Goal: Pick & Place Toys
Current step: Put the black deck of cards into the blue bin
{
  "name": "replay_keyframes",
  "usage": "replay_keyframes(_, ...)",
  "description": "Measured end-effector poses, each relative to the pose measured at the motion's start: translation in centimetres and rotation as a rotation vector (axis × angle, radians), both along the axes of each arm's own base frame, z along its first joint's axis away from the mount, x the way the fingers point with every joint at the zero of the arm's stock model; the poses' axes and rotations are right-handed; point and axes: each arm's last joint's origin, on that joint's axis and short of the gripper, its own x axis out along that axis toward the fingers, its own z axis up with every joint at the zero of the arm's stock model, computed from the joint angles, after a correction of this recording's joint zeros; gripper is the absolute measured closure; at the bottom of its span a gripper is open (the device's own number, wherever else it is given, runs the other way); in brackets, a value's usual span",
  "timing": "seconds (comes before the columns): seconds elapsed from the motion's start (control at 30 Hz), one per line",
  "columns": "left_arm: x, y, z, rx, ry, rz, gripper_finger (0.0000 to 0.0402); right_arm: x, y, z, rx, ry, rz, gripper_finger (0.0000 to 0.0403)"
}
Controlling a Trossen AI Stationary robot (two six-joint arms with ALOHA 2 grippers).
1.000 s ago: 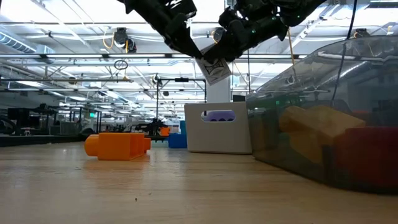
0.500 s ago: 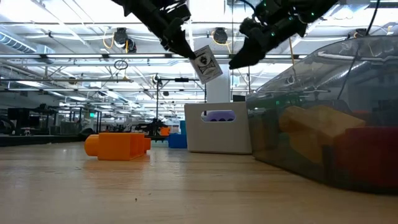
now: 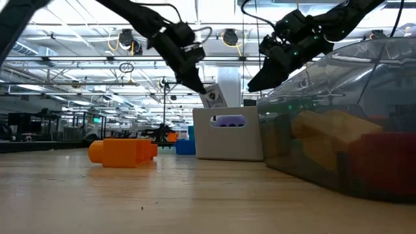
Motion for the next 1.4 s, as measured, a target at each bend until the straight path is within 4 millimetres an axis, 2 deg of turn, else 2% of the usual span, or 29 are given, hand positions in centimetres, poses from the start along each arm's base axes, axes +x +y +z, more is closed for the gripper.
replay_keyframes(0.13,1.1,1.2,-0.6,-0.041,0.108,-0.032,0.0312,0.2,0.6,-0.4,0.048,0.006,-0.002,0.0157)
replay_keyframes(0.33,2.1,2.2,-1.9,-0.069,0.173,-0.053,0.0323,0.5,1.1,-0.6,0.044,0.01,0.023,0.0161)
replay_keyframes(0.53,2.3,2.9,-3.6,-0.087,0.207,-0.051,0.0315,0.6,1.3,-0.6,0.044,0.01,0.029,0.0162)
replay_keyframes(0.87,2.2,3.8,-4.0,-0.071,0.187,-0.037,0.0324,0.6,1.3,-0.5,0.044,0.009,0.028,0.0166)
replay_keyframes(1.1,2.3,4.0,-5.2,-0.098,0.219,-0.04,0.0309,0.6,1.3,-0.6,0.044,0.01,0.028,0.0168)
replay_keyframes(1.27,2.4,4.2,-5.7,-0.091,0.228,-0.033,0.0323,0.6,1.3,-0.5,0.043,0.01,0.028,0.0172)
replay_keyframes(1.4,2.5,4.4,-5.9,-0.082,0.234,-0.005,0.0317,0.6,1.3,-0.5,0.043,0.01,0.028,0.0171)
